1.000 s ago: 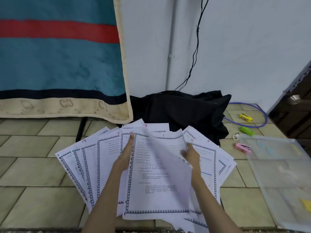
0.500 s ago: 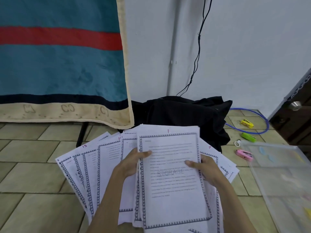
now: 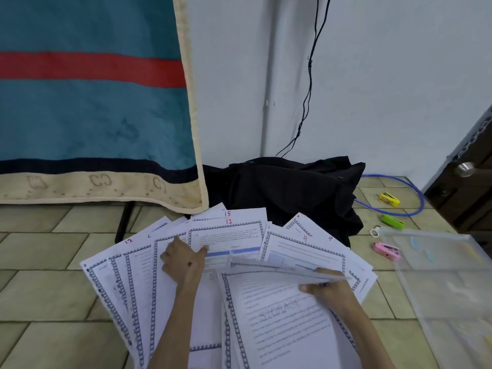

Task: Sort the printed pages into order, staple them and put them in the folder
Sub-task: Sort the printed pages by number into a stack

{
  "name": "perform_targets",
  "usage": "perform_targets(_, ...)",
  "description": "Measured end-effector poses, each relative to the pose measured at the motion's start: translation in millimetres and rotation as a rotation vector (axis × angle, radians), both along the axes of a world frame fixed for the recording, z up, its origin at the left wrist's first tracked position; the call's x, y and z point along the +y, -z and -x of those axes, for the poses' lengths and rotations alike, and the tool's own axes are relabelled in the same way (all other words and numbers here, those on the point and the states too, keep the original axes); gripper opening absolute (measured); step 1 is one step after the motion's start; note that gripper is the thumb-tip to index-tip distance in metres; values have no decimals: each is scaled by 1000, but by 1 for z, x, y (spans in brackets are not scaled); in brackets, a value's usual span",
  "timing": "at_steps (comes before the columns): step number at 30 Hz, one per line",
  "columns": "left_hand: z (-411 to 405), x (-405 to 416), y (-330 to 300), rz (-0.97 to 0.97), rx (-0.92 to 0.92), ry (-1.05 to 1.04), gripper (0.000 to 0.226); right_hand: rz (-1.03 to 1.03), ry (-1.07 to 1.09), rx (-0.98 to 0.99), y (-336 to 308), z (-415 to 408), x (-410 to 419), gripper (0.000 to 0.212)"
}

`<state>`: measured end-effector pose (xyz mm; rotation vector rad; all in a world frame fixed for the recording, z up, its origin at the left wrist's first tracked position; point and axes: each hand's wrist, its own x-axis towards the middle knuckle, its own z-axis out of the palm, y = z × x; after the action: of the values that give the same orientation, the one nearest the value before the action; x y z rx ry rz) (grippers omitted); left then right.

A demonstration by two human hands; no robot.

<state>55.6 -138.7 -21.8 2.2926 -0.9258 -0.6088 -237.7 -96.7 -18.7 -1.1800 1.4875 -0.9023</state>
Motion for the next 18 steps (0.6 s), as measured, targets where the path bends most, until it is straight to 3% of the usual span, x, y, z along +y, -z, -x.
perform_targets(2, -3, -3, -1, 106, 130, 65, 62, -20, 22, 44, 1, -5, -4, 23)
perform_targets(4, -3, -2, -4, 192, 143, 157, 21, -46, 59, 67, 1, -12, -7, 26)
perform_targets(5, -3, -2, -4, 238, 176, 178, 20, -48, 70, 71, 0, -15, -7, 30)
perform_targets(6, -3, -2, -2, 298, 261, 188, 34, -33, 88, 71, -2, -17, -8, 26)
perform_targets(8, -1, 2, -4, 386, 407, 195, 37, 2, 134, 39, -2, -19, -9, 9)
perform_targets(10, 2, 9, -12, 391, 453, 164, 24, 31, 167, 19, -1, -21, -10, 21)
perform_targets(13, 2, 12, -14, 462, 515, 151, 38, -4, 185, 43, 4, -20, -12, 30)
perform_targets(16, -8, 8, -9, 375, 504, 124, 60, 3, 218, 104, 4, -20, -14, 36)
perform_targets(18, -19, 4, -4, 370, 542, 69, 43, 76, 201, 145, 1, -21, -14, 19)
